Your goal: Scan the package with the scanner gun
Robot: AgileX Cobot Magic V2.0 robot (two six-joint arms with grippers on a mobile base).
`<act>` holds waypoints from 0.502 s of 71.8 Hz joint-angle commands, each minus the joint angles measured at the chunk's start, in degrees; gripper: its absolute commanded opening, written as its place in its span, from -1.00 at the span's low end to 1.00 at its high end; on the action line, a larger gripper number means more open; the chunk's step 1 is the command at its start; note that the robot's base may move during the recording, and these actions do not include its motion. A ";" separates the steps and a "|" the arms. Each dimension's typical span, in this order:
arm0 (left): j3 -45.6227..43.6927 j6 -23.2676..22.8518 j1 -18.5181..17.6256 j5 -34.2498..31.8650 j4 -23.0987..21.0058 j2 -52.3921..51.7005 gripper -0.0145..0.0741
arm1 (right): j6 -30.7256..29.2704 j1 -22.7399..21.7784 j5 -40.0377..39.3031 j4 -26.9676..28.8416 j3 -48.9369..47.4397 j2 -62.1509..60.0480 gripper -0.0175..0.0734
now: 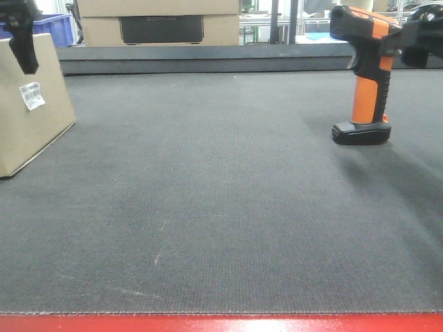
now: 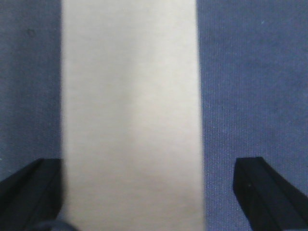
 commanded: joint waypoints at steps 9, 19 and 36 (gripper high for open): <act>-0.49 -0.66 -0.11 -1.94 0.68 -7.81 0.68 | 0.00 0.23 1.52 -0.23 0.16 -3.37 0.62; -0.12 -1.81 -0.11 -1.90 0.68 -14.48 0.68 | 0.00 0.23 2.85 -0.23 0.16 -5.46 0.62; 6.75 -3.32 -0.11 -5.24 -0.30 -25.22 -0.04 | 0.00 0.23 5.95 -0.44 0.16 -10.36 0.62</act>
